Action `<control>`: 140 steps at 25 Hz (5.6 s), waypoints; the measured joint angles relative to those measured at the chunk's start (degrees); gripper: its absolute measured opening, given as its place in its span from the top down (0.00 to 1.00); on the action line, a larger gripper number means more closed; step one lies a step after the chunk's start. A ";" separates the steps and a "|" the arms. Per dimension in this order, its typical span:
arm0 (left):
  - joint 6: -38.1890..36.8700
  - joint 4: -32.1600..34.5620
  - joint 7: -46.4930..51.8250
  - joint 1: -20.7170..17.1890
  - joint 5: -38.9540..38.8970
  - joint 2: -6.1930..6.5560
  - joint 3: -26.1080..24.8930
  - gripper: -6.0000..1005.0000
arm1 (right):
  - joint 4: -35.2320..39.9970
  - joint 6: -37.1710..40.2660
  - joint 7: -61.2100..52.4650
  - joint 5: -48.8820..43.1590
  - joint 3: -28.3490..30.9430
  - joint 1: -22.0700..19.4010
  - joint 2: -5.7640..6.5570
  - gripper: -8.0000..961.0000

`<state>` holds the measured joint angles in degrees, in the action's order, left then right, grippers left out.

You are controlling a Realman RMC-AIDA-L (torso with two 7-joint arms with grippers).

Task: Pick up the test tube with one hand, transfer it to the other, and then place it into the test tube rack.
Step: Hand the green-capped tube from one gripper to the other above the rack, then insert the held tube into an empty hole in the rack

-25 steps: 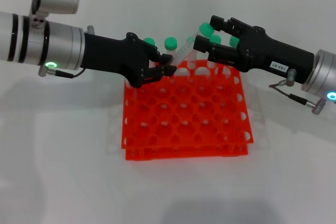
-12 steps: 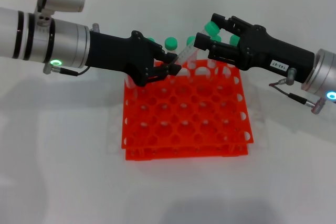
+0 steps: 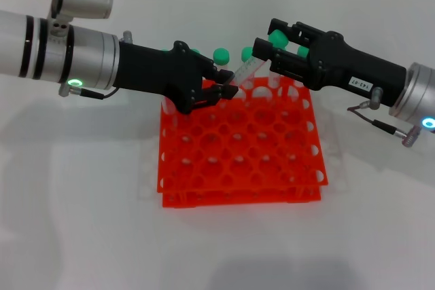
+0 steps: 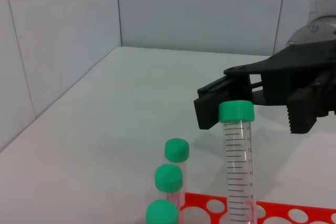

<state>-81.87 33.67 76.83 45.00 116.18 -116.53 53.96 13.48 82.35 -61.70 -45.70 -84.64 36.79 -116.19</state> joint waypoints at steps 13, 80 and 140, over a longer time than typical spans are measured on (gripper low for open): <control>-0.06 0.00 -0.30 0.09 0.13 -0.01 0.00 0.80 | -0.01 -0.30 -0.23 0.07 -0.09 0.30 0.00 0.39; -7.69 69.57 46.57 -35.09 -2.34 -2.67 2.39 0.11 | 3.71 -2.24 -1.92 -2.89 0.02 0.17 1.45 0.73; -8.37 15.11 -9.35 -43.04 -19.14 -1.89 -13.27 0.11 | 25.68 -14.85 -23.28 -32.85 2.02 8.78 0.89 0.72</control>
<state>-90.23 48.77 67.48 1.96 97.05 -118.42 40.69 39.17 67.50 -84.98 -78.55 -82.62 45.56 -115.30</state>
